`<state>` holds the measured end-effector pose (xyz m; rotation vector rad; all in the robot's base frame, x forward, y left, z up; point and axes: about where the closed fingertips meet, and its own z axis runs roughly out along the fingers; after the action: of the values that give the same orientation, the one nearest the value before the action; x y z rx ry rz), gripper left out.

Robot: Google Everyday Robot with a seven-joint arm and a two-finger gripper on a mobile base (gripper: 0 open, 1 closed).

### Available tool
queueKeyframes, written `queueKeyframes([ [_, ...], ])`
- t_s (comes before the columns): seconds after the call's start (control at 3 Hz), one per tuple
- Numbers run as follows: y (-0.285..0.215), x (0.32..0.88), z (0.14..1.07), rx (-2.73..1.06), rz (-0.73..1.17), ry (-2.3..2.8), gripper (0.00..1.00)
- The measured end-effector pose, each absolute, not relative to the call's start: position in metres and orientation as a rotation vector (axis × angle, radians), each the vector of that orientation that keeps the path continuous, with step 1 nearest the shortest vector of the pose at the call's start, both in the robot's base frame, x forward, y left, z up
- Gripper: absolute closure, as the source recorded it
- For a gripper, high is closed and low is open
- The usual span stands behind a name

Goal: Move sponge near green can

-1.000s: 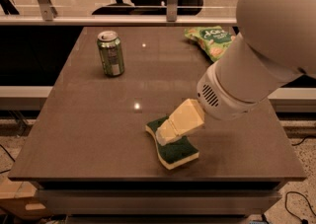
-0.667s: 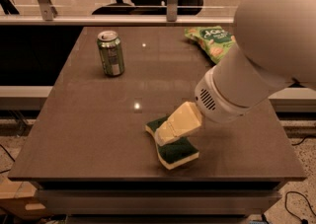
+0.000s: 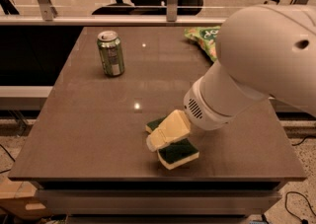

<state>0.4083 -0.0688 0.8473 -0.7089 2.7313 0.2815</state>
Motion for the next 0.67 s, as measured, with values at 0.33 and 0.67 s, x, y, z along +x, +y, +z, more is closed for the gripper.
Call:
queueKeyframes([
  [0.33, -0.0610, 0.4089, 0.8414, -0.734, 0.266, 2.741, 0.00],
  [0.67, -0.0551, 0.4088, 0.8364, -0.760, 0.233, 2.758, 0.00],
])
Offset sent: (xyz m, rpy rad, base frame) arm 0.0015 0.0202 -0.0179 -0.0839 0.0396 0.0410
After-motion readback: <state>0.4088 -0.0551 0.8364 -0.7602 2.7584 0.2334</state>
